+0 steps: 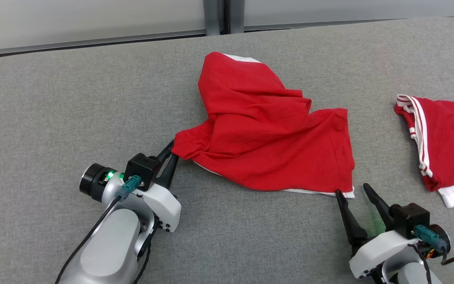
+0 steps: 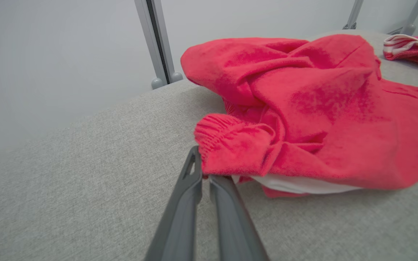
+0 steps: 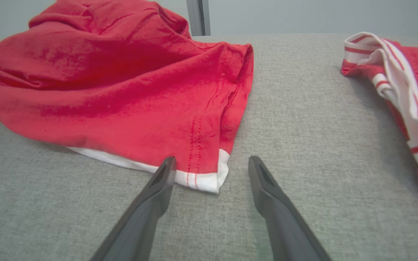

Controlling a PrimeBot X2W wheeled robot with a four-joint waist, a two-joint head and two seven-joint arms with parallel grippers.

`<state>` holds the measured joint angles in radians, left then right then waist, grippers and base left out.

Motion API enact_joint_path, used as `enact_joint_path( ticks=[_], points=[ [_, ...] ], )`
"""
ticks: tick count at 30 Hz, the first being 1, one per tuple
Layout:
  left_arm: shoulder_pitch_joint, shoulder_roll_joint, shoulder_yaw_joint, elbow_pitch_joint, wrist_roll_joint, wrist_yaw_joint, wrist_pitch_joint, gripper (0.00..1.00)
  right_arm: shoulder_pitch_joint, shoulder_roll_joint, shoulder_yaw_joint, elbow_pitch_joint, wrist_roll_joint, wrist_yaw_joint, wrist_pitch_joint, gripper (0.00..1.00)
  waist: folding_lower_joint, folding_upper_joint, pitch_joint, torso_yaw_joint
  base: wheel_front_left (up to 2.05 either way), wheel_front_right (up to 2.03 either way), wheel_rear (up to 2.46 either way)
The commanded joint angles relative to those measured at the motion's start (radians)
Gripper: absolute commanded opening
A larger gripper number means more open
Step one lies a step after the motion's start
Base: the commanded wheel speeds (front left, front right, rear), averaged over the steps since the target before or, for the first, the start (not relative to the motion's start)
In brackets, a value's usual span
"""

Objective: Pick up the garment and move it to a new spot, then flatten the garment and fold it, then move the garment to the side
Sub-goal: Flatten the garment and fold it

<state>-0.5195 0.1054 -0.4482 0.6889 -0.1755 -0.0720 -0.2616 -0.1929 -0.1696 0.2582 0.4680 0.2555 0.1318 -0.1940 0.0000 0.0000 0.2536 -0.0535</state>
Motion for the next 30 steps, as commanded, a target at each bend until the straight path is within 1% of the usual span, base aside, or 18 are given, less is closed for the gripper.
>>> enact_joint_path(
  ticks=[1,7,8,9,10,16,22,24,25,30],
  points=[
    [-0.010,-0.001,0.005,0.004,0.001,0.007,-0.004,0.00,0.000,-0.007,0.006,0.002,0.009,-0.002,0.006,1.00,0.0000,0.0000,0.001,0.004,0.00,0.00,0.00],
    [-0.020,-0.006,0.008,0.015,0.002,0.013,-0.004,0.00,-0.014,-0.019,0.048,0.011,0.027,-0.002,0.029,1.00,0.0000,0.0000,0.001,0.013,0.00,0.00,0.00],
    [-0.020,-0.006,0.009,0.016,0.003,0.014,-0.004,0.00,-0.015,-0.021,0.057,0.013,0.030,-0.002,0.036,0.78,0.0000,0.0000,0.000,0.014,0.00,0.00,0.00],
    [-0.021,-0.007,0.009,0.018,0.003,0.017,-0.004,0.00,-0.014,-0.023,0.068,0.016,0.035,-0.002,0.044,0.37,0.0000,0.0000,0.000,0.015,0.00,0.00,0.00],
    [-0.022,-0.007,0.010,0.021,0.004,0.018,-0.004,0.00,-0.014,-0.026,0.079,0.018,0.040,-0.002,0.051,0.00,0.0000,0.0000,-0.001,0.016,0.00,0.00,0.00],
    [-0.024,-0.003,0.010,0.050,0.010,0.030,-0.004,0.00,-0.026,-0.044,0.107,-0.009,0.083,-0.002,0.031,0.00,0.0000,0.0000,-0.014,0.018,0.00,0.00,0.00],
    [-0.033,0.005,-0.002,0.083,0.016,0.024,-0.004,0.00,-0.045,-0.072,0.117,-0.077,0.130,-0.002,0.002,0.00,0.0000,0.0000,-0.038,0.019,0.00,0.00,0.00],
    [-0.056,0.017,-0.012,0.079,0.022,0.017,0.002,0.00,-0.071,-0.104,0.120,-0.138,0.146,-0.002,-0.013,0.00,0.0000,0.0000,-0.061,0.022,0.00,0.00,0.00],
    [-0.056,0.017,-0.012,0.079,0.022,0.017,0.002,0.00,-0.071,-0.104,0.120,-0.138,0.146,-0.002,-0.013,0.00,0.0000,0.0000,-0.061,0.022,0.00,0.00,0.00],
    [-0.091,0.050,-0.015,0.032,0.027,0.013,0.032,0.00,-0.148,-0.156,0.104,-0.239,0.130,-0.002,-0.025,0.00,0.0000,0.0000,-0.106,0.025,0.00,0.00,0.00]
  ],
)
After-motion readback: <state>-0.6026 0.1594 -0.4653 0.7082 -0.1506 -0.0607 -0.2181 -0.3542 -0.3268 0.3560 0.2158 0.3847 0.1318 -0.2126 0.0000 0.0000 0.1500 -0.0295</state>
